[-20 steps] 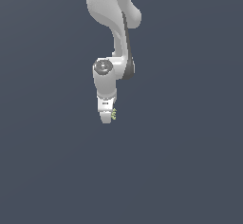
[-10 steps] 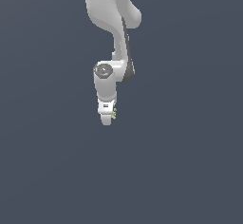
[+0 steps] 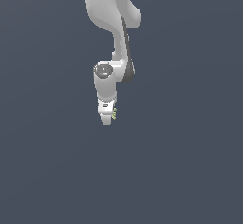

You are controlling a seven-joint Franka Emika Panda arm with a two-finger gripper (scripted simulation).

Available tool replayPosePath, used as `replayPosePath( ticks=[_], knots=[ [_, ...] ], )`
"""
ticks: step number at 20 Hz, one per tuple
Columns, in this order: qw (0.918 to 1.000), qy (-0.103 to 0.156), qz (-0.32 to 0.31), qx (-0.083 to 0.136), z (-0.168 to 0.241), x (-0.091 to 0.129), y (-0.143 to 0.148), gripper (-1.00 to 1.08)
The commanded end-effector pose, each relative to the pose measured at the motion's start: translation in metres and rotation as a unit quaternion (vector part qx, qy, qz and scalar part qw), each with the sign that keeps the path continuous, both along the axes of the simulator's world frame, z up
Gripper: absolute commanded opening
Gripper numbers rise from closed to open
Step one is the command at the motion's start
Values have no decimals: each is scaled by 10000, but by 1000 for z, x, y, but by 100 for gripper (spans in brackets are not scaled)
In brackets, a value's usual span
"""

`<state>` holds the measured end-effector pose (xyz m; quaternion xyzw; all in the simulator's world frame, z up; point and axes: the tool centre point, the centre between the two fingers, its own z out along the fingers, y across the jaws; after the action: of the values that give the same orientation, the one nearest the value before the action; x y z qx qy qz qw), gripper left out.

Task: Pick up the object and move it to a goal position.

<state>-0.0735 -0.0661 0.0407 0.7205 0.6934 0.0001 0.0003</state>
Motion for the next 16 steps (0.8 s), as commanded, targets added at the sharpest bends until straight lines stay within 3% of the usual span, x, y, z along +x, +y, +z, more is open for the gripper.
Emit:
replayPosePath(
  ticks=[1,8,16],
  knots=[
    [10000,-3,-1,-1,4,0,-1,-100],
    [10000,-2,2,-1,34,3,-12,-100],
    [10000,-1,8,9,102,8,-36,-100]
  ],
)
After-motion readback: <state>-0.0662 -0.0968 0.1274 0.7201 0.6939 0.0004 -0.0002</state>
